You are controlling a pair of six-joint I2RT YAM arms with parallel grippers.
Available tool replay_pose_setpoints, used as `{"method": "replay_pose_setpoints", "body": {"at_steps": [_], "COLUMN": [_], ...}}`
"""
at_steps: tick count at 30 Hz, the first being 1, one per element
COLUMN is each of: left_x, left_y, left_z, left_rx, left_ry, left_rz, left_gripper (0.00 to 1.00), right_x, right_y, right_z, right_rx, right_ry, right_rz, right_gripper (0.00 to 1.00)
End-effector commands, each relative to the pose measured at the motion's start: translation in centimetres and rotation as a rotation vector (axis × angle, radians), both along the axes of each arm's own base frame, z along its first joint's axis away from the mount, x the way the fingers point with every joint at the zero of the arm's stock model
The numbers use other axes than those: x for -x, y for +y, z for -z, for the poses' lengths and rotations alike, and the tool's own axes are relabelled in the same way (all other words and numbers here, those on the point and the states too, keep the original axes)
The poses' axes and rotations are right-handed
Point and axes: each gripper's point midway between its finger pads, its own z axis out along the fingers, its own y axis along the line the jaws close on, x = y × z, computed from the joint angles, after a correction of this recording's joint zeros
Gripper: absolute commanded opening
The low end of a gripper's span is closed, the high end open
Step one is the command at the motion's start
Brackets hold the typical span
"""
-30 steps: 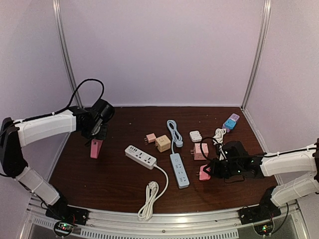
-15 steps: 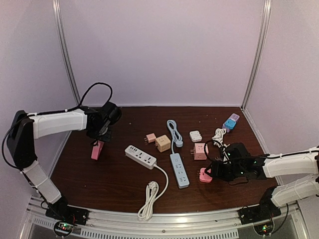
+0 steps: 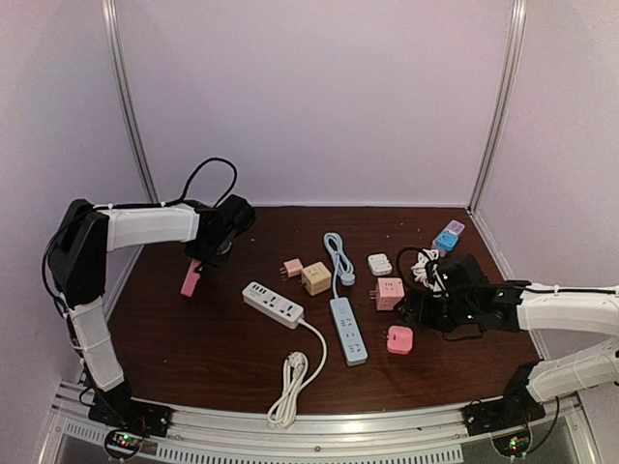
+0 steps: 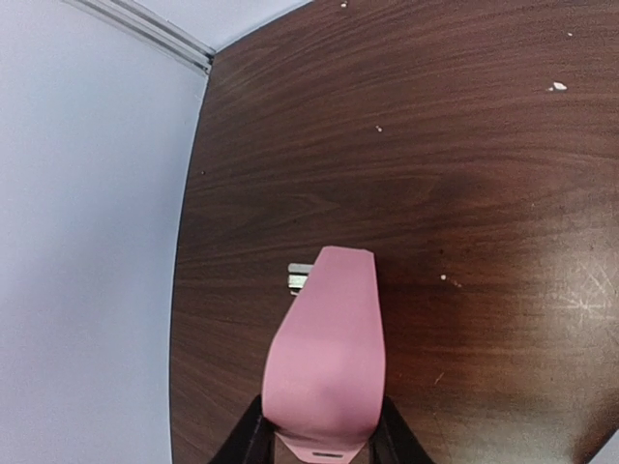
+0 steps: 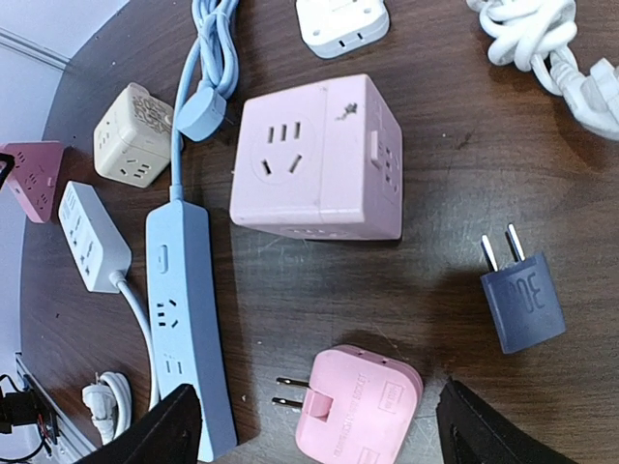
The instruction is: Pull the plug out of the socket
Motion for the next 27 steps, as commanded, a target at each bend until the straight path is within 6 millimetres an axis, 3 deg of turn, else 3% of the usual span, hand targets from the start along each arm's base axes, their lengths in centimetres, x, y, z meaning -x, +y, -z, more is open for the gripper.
{"method": "replay_pose_setpoints", "body": {"at_steps": [1,3,8,18,27], "left_x": [-1.0,-1.6,-2.6,-3.2,-3.4], "left_y": [-0.9,-1.3,-1.7,-2.3,-2.8], "left_z": [3.1,3.8,5.3,7.2,8.3], "left_rx": [0.024,0.036,0.054,0.081,0.100], "left_ry": [0.098,0.110,0.136,0.164,0.178], "left_rz": [0.024,0.032,0.035,0.048,0.055], "left_gripper": [0.05,0.12,0.16,0.33,0.40], "right_x": [-1.3,-1.5,-1.9,-2.0,-2.0], "right_y": [-0.2,0.1,0.3,0.1,0.0], "right_z": [-1.2,-1.3,-1.6,-1.6,-1.5], "right_rx": [0.042,0.046,0.052,0.053,0.060], "right_ry": [-0.036,-0.034,-0.038,-0.036,-0.032], "right_rz": [0.011,0.007,0.003,0.011,0.011], "right_gripper": [0.86,0.86,0.86,0.86,0.86]}}
